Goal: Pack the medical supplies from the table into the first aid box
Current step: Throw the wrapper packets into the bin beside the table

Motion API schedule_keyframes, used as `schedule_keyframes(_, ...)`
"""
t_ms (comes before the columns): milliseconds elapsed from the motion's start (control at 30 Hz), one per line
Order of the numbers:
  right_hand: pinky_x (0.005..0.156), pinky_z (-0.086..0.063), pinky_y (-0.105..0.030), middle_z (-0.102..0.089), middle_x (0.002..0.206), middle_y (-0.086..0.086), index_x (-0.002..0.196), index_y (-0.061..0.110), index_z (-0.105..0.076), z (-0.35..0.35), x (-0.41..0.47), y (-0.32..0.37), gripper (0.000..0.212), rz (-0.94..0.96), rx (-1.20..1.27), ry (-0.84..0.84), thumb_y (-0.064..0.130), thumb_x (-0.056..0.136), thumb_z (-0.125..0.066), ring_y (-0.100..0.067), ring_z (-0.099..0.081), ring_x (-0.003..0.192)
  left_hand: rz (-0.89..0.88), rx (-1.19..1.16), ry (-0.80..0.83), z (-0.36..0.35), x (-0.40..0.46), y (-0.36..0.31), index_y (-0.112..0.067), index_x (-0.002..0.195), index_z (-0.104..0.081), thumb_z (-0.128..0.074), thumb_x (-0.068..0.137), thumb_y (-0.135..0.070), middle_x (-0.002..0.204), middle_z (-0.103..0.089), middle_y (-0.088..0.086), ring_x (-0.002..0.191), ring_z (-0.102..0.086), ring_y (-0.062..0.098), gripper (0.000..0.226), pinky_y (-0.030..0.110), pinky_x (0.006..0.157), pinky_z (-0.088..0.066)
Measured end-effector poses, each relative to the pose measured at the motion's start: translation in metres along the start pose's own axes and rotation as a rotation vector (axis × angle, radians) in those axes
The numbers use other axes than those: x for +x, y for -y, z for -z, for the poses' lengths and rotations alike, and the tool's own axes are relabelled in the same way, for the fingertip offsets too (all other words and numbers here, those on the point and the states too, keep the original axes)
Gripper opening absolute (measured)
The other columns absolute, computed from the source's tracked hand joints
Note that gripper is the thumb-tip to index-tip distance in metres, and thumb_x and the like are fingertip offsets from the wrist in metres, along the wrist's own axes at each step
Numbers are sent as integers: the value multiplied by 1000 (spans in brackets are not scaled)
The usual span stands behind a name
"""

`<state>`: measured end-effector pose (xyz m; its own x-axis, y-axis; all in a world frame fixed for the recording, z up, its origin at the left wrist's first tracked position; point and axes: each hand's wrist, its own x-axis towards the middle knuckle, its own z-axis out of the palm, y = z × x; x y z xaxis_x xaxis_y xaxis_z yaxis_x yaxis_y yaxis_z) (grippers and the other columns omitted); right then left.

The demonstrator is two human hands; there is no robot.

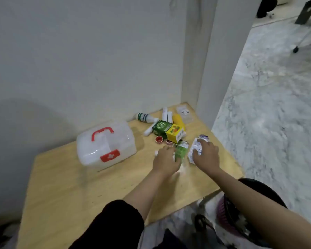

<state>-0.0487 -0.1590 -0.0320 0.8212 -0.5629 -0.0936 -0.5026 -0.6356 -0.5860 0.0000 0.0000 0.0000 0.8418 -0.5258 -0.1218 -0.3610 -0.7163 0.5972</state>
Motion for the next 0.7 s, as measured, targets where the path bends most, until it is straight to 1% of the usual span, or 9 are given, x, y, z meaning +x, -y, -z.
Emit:
schedule_keyframes(67,95,-38,-45,-51,130,-17,133,21,-48,0,-5,-10,56,-45,-34,19,36,78,-47,-42,-45,115,-1,180,30,-9,5,1,-13,118,-57,-50,87,-25,126,-53,10,115,-48,32,34,41,87,-45)
schedule_keyframes(133,99,-36,-46,-39,143,-18,139,25,-42,-4,-15,-20,55,-102,-88,80,32,86,-54,-42,-37,123,8,318,35,-21,9,9,-18,119,-56,-47,86,-19,131,-49,7,118,-44,32,35,41,93,-38)
schedule_keyframes(200,101,-35,-46,-28,150,-17,140,30,-39,-8,-18,-28,55,-81,-170,105,32,87,-55,-42,-33,125,13,407,47,-30,11,11,-24,121,-54,-46,85,-18,139,-43,4,122,-38,30,38,44,101,-27)
schedule_keyframes(267,102,-34,-46,-24,153,-18,139,32,-40,-11,-20,-34,54,-43,-201,109,33,87,-55,-42,-34,125,1,478,32,-38,13,12,-28,122,-53,-47,86,-19,144,-38,2,124,-33,29,38,49,104,-20)
schedule_keyframes(333,105,-30,-46,-22,154,-17,138,32,-42,-12,-26,-37,54,-38,-182,144,35,85,-54,-42,-31,129,31,458,47,-42,14,9,-30,123,-52,-48,86,-21,148,-34,3,126,-29,28,38,51,103,-17)
schedule_keyframes(400,108,-25,-48,-23,155,-13,135,32,-46,-11,-33,-40,54,-56,-120,127,40,82,-55,-40,-29,131,68,414,77,-44,15,8,-33,126,-50,-52,85,-26,149,-31,4,130,-26,29,41,53,105,-16)
schedule_keyframes(533,108,-21,-50,-31,151,-4,127,33,-54,-11,-40,-43,49,-85,-80,70,45,80,-63,-34,-30,131,101,393,105,-44,14,3,-32,124,-52,-57,82,-31,141,-40,2,129,-28,29,42,55,105,-16)
schedule_keyframes(633,106,-24,-49,-33,147,-3,126,31,-56,-11,-42,-37,49,-157,11,56,36,79,-67,-34,-31,129,111,357,99,-42,13,0,-31,119,-56,-60,78,-30,129,-46,3,126,-34,27,41,52,105,-16)
schedule_keyframes(700,103,-29,-45,-38,136,-5,127,28,-55,-11,-45,-33,50,-213,74,42,25,78,-67,-33,-39,121,123,307,89,-41,13,-1,-32,116,-58,-64,75,-32,123,-46,3,122,-39,24,41,49,105,-16)
